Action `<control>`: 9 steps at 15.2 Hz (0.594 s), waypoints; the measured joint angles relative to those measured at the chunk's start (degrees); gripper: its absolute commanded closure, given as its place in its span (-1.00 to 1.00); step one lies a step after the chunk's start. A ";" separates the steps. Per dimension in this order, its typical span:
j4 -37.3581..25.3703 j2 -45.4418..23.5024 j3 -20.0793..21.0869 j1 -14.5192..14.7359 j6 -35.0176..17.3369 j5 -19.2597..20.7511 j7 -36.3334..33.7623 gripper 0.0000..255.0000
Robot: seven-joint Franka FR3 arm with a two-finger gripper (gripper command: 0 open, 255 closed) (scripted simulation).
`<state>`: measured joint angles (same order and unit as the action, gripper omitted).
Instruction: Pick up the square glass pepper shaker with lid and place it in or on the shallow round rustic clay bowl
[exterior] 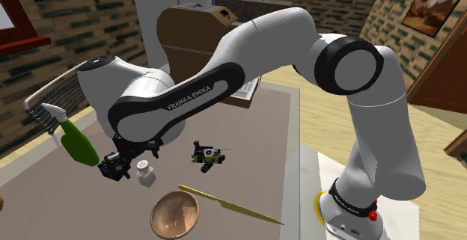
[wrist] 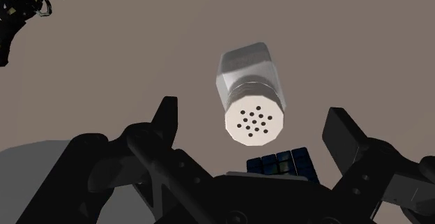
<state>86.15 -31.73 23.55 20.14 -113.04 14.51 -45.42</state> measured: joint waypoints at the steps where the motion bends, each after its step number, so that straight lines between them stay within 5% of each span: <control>1: 0.01 0.00 0.00 0.00 -0.01 0.00 0.00 -1.00; 2: 0.01 0.00 0.00 0.00 -0.01 0.00 0.00 1.00; 9: 0.03 0.02 0.01 0.00 -0.04 -0.01 0.00 1.00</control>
<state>86.19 -31.70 23.56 20.14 -113.07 14.51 -45.42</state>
